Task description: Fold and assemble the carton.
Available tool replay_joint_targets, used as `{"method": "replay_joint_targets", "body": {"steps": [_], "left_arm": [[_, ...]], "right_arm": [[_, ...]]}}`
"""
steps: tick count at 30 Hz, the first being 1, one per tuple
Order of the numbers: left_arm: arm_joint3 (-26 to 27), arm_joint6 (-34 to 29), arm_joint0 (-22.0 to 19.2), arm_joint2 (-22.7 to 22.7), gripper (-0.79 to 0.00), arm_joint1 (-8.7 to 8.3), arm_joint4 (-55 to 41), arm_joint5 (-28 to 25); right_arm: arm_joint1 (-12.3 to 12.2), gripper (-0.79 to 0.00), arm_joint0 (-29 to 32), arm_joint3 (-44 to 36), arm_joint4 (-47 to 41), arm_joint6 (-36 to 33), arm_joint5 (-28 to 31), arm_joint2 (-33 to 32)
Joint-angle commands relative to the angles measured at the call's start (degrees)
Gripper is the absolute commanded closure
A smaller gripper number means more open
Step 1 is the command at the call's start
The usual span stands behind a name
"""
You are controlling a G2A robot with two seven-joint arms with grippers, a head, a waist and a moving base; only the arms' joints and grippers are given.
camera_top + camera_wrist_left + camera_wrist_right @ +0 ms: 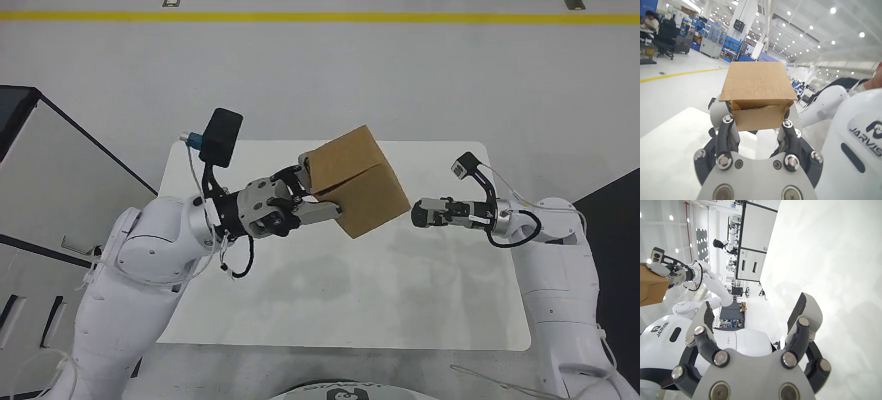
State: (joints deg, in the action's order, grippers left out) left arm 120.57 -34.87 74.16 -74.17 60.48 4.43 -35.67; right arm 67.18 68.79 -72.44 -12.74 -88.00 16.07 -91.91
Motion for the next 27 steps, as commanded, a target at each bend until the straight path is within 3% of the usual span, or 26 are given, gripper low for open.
{"method": "replay_joint_targets", "body": {"steps": [1, 7, 9, 12, 20, 26, 27], "left_arm": [[-0.45, 0.31, -0.19, -0.09, 0.000, 0.00, 2.48, -1.47], [-0.45, 0.31, -0.19, -0.09, 0.000, 0.00, 2.48, -1.47], [-0.13, -0.60, -0.83, -1.05, 0.000, -0.13, 7.75, -2.40], [-0.44, 4.89, -1.33, -1.76, 0.000, 0.14, 14.10, -8.20], [1.82, 22.63, -5.06, -5.25, 0.000, 1.23, 46.74, -20.76], [2.10, 41.62, -4.05, -4.73, 0.000, 2.09, 68.42, -20.05], [2.10, 41.62, -4.05, -4.73, 0.000, 2.09, 68.42, -20.05]], "right_arm": [[0.00, -0.785, 0.00, 0.00, 0.00, 0.00, 0.00, 0.00], [0.00, -0.785, 0.00, 0.00, 0.00, 0.00, 0.00, 0.00], [0.00, -0.785, 0.00, 0.00, 0.00, 0.00, 0.00, 0.00], [0.00, -0.785, 0.00, 0.00, 0.00, 0.00, 0.00, 0.00], [0.00, -0.785, 0.00, 0.00, 0.00, 0.00, 0.00, 0.00], [0.00, -0.785, 0.00, 0.00, 0.00, 0.00, 0.00, 0.00], [0.00, -0.785, 0.00, 0.00, 0.00, 0.00, 0.00, 0.00]]}}
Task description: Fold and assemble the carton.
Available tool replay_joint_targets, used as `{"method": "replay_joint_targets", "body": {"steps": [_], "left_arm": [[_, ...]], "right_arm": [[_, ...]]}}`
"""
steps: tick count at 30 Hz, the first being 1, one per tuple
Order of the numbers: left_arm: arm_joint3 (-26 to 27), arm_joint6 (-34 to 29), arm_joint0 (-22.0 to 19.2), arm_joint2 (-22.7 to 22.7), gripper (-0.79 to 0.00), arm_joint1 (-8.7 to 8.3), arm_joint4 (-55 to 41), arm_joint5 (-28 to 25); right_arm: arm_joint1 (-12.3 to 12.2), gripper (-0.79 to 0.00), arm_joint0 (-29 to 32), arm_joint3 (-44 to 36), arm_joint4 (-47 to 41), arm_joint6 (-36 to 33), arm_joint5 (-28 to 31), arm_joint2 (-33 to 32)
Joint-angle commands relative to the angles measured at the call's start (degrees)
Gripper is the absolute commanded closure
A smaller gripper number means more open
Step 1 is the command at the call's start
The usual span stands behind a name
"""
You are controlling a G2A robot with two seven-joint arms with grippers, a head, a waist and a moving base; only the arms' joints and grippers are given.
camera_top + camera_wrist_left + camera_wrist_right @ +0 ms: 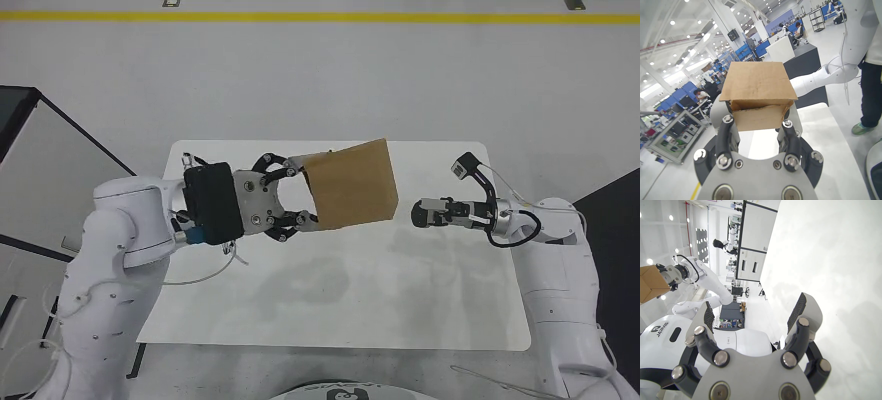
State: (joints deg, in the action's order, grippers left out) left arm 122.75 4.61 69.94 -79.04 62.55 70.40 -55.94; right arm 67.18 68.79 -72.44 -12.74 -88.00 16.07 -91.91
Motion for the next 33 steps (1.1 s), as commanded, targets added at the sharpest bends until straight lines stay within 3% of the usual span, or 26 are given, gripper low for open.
{"method": "replay_joint_targets", "body": {"steps": [1, 6, 10, 14, 19, 22, 23, 30, 33], "left_arm": [[-0.09, 2.14, 0.16, 0.15, 0.000, 0.02, 2.45, 0.22], [-0.09, 2.14, 0.16, 0.15, 0.000, 0.02, 2.45, 0.22], [3.52, 1.06, -1.84, 0.21, 0.000, -0.38, 15.70, 0.25], [5.68, 9.76, -4.52, 1.72, 0.000, -1.29, 37.20, 3.52], [3.58, 24.46, -4.58, 3.71, 0.000, -3.07, 59.96, 13.56], [2.28, 31.48, -3.78, 3.93, 0.000, -3.82, 67.17, 21.26], [1.82, 33.95, -3.30, 4.24, 0.000, -3.98, 67.55, 22.62], [2.04, 33.79, -3.21, 4.36, 0.000, -4.01, 68.00, 23.02], [2.52, 33.89, -3.17, 4.15, 0.000, -4.23, 72.02, 28.39]], "right_arm": [[0.00, -0.785, 0.00, 0.00, 0.00, 0.00, 0.00, 0.00], [0.00, -0.785, 0.00, 0.00, 0.00, 0.00, 0.00, 0.00], [0.00, -0.785, 0.00, 0.00, 0.00, 0.00, 0.00, 0.00], [0.00, -0.785, 0.00, 0.00, 0.00, 0.00, 0.00, 0.00], [0.00, -0.785, 0.00, 0.00, 0.00, 0.00, 0.00, 0.00], [0.00, -0.785, 0.00, 0.00, 0.00, 0.00, 0.00, 0.00], [0.00, -0.785, 0.00, 0.00, 0.00, 0.00, 0.00, 0.00], [0.00, -0.785, 0.00, 0.00, 0.00, 0.00, 0.00, 0.00], [0.00, -0.785, 0.00, 0.00, 0.00, 0.00, 0.00, 0.00]]}}
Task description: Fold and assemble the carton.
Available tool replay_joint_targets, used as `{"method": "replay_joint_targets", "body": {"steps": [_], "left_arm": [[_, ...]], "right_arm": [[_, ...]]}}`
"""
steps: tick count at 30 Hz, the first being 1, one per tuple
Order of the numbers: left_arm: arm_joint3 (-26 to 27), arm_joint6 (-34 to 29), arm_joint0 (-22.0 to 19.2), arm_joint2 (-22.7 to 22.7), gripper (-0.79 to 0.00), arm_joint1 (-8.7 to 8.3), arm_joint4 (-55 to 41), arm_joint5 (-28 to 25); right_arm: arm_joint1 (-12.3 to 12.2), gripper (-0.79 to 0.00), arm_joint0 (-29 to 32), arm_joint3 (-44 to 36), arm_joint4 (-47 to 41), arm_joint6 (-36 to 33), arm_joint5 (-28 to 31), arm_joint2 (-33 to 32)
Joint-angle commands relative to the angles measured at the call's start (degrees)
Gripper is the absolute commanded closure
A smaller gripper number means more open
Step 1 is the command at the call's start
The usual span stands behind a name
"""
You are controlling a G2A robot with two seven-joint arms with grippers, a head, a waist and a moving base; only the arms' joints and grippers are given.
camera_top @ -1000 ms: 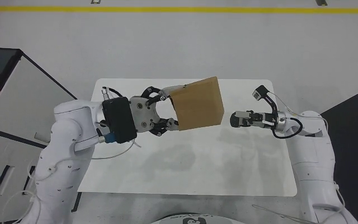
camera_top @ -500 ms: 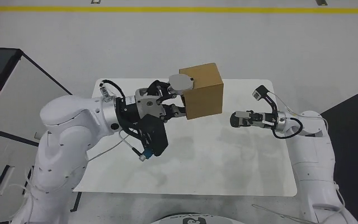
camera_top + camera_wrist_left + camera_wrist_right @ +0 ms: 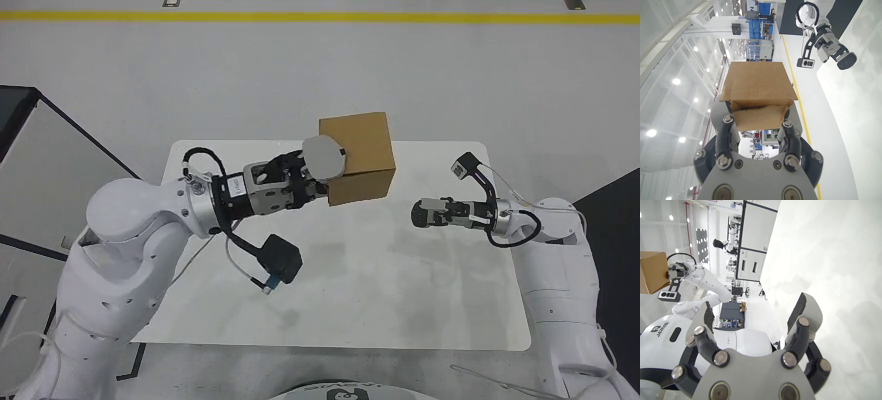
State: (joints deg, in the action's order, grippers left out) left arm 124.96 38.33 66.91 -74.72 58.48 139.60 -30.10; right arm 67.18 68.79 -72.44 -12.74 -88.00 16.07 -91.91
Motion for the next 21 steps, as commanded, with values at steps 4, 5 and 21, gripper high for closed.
{"method": "replay_joint_targets", "body": {"steps": [4, 5, 21], "left_arm": [[1.15, 2.36, 0.15, -0.44, 0.000, -0.67, 10.61, 10.92], [1.28, 2.93, 0.23, -0.53, 0.000, -0.83, 12.66, 12.21], [2.20, 4.18, 2.18, -1.11, 0.000, -1.51, 20.83, 23.38]], "right_arm": [[0.00, -0.785, 0.00, 0.00, 0.00, 0.00, 0.00, 0.00], [0.00, -0.785, 0.00, 0.00, 0.00, 0.00, 0.00, 0.00], [0.00, -0.785, 0.00, 0.00, 0.00, 0.00, 0.00, 0.00]]}}
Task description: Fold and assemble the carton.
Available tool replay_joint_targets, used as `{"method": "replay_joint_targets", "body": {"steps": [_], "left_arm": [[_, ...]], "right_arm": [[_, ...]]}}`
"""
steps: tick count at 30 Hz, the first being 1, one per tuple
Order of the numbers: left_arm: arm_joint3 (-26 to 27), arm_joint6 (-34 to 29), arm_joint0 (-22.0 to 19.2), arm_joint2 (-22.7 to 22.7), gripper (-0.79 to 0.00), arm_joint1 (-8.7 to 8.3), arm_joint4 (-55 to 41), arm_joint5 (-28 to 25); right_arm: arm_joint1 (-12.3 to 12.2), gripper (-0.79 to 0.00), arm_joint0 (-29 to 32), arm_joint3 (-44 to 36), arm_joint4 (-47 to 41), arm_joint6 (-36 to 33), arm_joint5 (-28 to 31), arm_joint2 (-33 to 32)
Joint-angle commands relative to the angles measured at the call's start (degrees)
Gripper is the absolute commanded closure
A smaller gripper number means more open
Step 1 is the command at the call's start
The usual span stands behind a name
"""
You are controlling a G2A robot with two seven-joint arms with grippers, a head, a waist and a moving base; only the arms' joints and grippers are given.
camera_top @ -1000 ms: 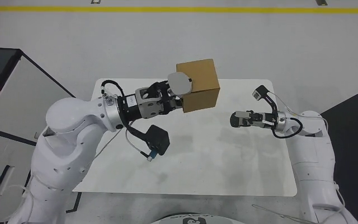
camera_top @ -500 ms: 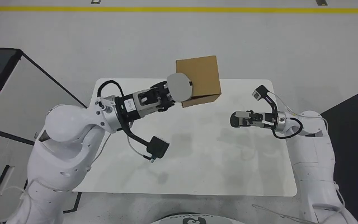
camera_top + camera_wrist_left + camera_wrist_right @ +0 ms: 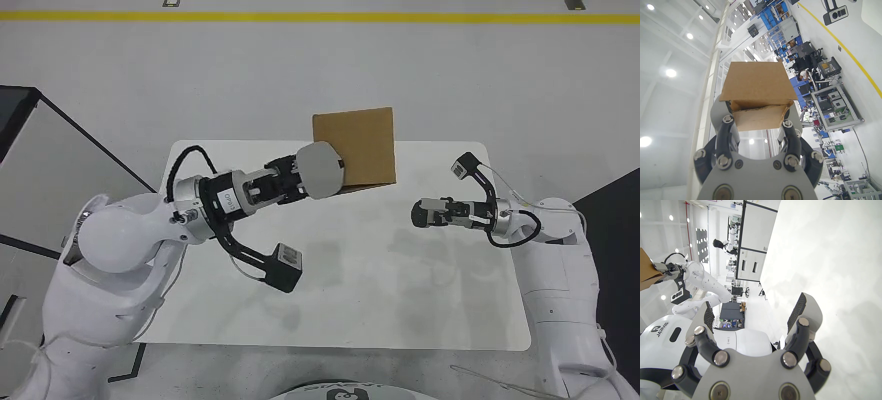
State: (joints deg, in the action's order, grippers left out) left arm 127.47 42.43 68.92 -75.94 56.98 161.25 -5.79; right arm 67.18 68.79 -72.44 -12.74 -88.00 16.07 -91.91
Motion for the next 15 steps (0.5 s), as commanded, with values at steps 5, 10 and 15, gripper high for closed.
{"method": "replay_joint_targets", "body": {"steps": [5, 10, 15], "left_arm": [[-3.28, -0.79, 0.59, 0.42, 0.000, 0.35, -16.35, -13.17], [-4.76, -6.40, -0.75, -0.36, 0.000, 0.84, -34.99, -28.69], [-6.82, -14.99, 0.46, -0.18, 0.000, 1.57, -53.66, -37.52]], "right_arm": [[0.00, -0.785, 0.00, 0.00, 0.00, 0.00, 0.00, 0.00], [0.00, -0.785, 0.00, 0.00, 0.00, 0.00, 0.00, 0.00], [0.00, -0.785, 0.00, 0.00, 0.00, 0.00, 0.00, 0.00]]}}
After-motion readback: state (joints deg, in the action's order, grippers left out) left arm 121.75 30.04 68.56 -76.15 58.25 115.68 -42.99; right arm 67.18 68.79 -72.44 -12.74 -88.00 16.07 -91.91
